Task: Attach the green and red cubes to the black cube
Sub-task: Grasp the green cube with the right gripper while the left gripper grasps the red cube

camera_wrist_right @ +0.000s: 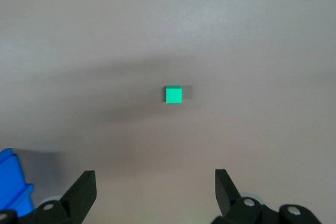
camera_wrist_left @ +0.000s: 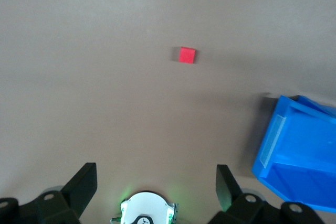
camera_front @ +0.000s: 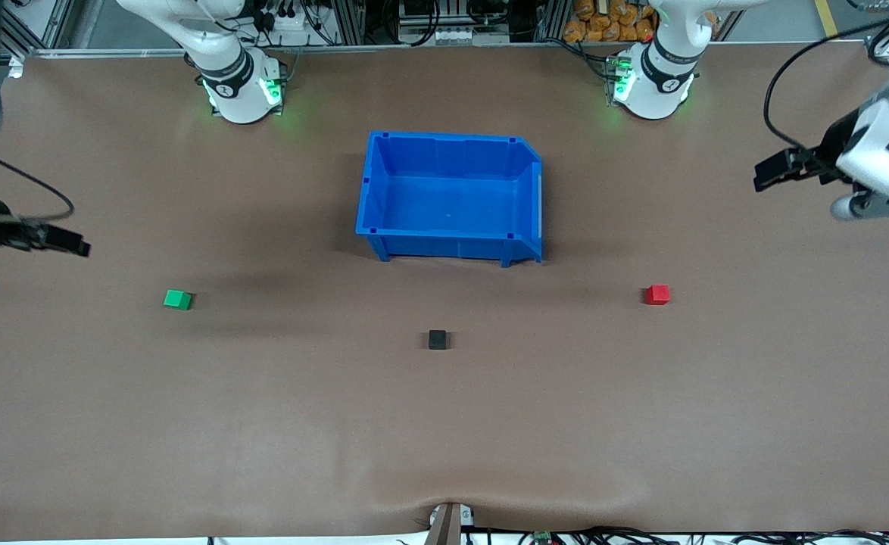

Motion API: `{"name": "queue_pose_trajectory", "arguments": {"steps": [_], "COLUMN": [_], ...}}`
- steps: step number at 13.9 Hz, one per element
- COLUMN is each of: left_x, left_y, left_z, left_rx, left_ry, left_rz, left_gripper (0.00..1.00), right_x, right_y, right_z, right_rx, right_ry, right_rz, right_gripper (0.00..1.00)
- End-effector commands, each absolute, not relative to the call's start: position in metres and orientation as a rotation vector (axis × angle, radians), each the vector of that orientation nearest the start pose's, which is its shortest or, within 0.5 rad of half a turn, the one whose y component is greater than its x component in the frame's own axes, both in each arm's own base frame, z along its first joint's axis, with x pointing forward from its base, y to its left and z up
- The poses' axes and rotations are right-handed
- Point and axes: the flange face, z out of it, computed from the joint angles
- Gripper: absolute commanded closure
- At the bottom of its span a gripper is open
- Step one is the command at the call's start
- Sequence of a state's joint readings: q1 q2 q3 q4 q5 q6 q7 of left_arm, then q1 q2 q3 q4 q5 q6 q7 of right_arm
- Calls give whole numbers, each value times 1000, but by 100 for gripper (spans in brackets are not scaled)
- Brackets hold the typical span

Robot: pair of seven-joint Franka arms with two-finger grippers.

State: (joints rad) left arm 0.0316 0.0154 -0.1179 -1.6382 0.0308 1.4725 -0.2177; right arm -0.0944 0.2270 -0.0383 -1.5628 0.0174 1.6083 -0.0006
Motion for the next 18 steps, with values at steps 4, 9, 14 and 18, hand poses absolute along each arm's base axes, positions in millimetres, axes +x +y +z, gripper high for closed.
{"name": "queue_pose_trajectory", "arguments": {"steps": [4,9,14,18], "left_x": [563,557,560,554], "left_y": [-45,-54,-56,-55], "left_z": [489,413,339,295], "left_rx": [-2998,-3040,-3076,-3079], "left_ry": [-289,-244,-223,-223], "left_rz": [248,98,31,103], "left_gripper": [0,0,0,0], "right_x": [633,648,648,662], "right_y": [-98,-96,-102,-98], "right_z": [448,365,274,205], "right_rx": [-3068,-3048,-3015,-3045], "right_ry": [264,261,270,331], "right_rz": [333,469,654,547], "right_gripper": [0,0,0,0]}}
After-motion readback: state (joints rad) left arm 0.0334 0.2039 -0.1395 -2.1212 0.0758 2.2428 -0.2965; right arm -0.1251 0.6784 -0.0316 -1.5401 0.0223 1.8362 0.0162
